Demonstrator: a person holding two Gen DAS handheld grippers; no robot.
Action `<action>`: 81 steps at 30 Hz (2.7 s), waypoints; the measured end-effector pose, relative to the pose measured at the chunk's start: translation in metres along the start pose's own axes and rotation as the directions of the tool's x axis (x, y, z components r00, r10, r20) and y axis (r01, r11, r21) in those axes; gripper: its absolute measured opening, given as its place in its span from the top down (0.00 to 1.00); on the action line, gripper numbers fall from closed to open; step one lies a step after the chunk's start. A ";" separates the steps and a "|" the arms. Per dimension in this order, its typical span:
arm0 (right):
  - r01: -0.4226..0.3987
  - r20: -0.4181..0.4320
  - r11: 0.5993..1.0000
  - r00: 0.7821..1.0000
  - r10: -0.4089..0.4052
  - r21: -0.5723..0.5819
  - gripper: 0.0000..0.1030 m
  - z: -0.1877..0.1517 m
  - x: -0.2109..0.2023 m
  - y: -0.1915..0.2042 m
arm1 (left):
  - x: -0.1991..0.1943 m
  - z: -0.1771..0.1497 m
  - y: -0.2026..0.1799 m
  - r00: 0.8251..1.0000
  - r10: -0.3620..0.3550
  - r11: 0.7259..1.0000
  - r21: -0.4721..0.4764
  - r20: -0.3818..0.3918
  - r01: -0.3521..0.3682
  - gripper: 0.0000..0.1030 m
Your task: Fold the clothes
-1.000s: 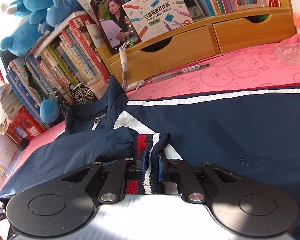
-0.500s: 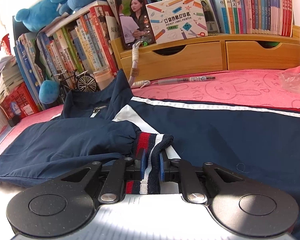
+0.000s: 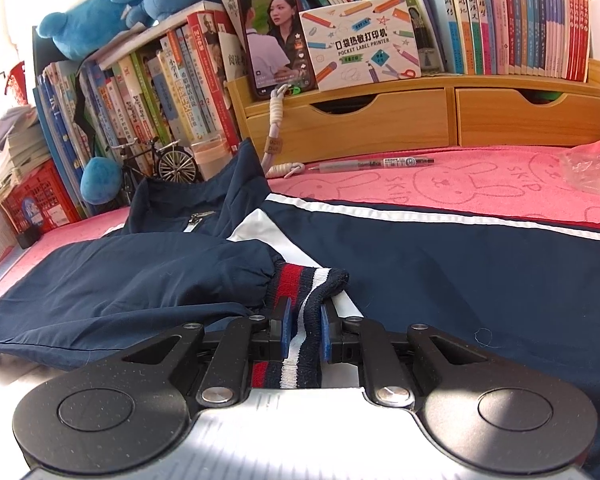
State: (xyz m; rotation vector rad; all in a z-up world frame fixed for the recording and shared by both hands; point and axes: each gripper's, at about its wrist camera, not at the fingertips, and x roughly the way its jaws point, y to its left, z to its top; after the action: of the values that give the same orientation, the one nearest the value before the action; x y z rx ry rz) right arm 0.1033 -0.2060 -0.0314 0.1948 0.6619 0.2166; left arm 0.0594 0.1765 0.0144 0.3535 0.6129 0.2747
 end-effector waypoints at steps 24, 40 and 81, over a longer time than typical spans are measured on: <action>0.209 0.028 0.964 0.978 -0.207 -0.162 0.58 0.008 0.008 0.013 | 0.010 -0.034 0.034 0.994 0.005 0.998 -0.062 -0.108 -0.011 0.00; -0.121 -0.057 0.967 0.992 0.111 -0.222 0.54 -0.006 -0.024 0.065 | -0.006 -0.037 0.019 0.995 -0.075 0.997 -0.038 -0.059 0.073 0.00; -0.442 -0.250 0.786 0.896 0.367 -0.433 0.28 -0.023 0.040 0.286 | -0.022 -0.055 0.051 0.990 -0.140 0.990 -0.035 -0.022 0.139 0.00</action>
State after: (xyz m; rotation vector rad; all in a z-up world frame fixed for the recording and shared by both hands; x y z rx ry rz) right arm 0.0805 0.0811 -0.0022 -0.1678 0.6926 0.8151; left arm 0.0014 0.2287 0.0040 0.2738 0.6536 0.1549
